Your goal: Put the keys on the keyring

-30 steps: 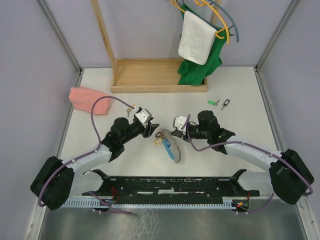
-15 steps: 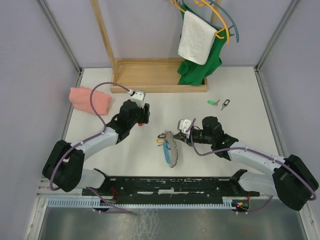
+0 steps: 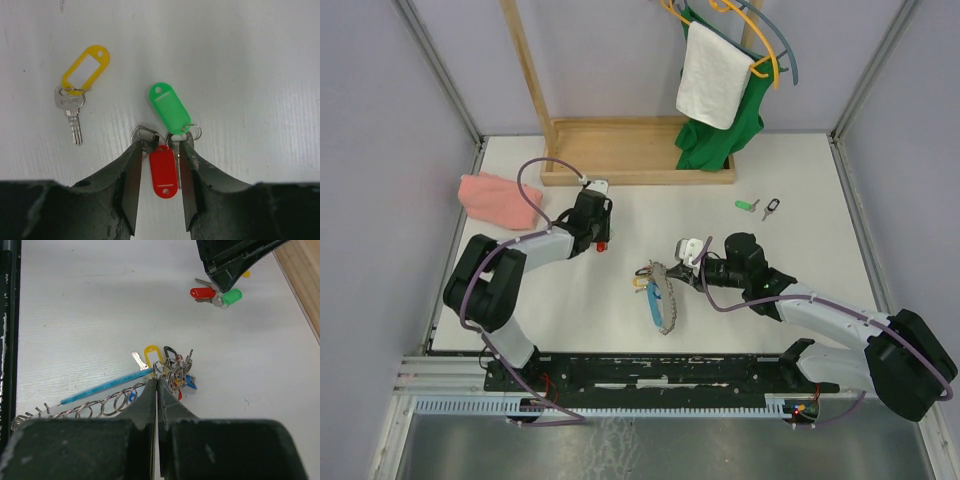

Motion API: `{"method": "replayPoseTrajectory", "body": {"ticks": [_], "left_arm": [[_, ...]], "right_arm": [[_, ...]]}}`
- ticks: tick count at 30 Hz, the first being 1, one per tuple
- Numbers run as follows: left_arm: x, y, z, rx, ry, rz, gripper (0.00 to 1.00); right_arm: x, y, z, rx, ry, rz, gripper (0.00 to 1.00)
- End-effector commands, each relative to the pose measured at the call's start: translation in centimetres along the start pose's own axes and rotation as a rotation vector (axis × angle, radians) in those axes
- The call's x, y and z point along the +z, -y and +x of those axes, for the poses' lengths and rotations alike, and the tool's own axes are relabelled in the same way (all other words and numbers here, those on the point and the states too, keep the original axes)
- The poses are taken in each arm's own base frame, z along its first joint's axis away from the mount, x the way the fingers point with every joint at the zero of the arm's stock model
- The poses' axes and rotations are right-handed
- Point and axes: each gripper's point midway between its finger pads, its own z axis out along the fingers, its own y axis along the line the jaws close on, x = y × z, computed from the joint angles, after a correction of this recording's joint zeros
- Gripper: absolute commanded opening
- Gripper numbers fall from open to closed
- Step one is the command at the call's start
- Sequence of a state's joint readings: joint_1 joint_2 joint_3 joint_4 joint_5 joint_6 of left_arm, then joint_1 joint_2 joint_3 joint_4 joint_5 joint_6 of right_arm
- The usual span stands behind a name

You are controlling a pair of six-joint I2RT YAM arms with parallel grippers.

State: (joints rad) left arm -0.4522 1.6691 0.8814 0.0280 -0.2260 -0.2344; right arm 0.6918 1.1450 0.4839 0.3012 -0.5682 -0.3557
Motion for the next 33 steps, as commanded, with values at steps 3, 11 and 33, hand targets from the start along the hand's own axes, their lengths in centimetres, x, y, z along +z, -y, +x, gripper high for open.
{"method": "replayPoseTrajectory", "body": {"ticks": [3,11,33], "left_arm": [[1.3,-0.7,-1.3,-0.029,0.001,-0.062,0.32],[1.7,-0.1,-1.1,-0.024,-0.032,-0.039,0.29],[1.7,-0.2,-0.3,-0.029,-0.083,-0.050,0.14]], "right_arm": [[0.4,0.5,-2.5,-0.049,0.089,-0.006,0.01],[0.4,0.4,-2.3,-0.051,0.083,-0.010,0.01],[0.4,0.2,-2.4,-0.057,0.087,-0.024,0.01]]}}
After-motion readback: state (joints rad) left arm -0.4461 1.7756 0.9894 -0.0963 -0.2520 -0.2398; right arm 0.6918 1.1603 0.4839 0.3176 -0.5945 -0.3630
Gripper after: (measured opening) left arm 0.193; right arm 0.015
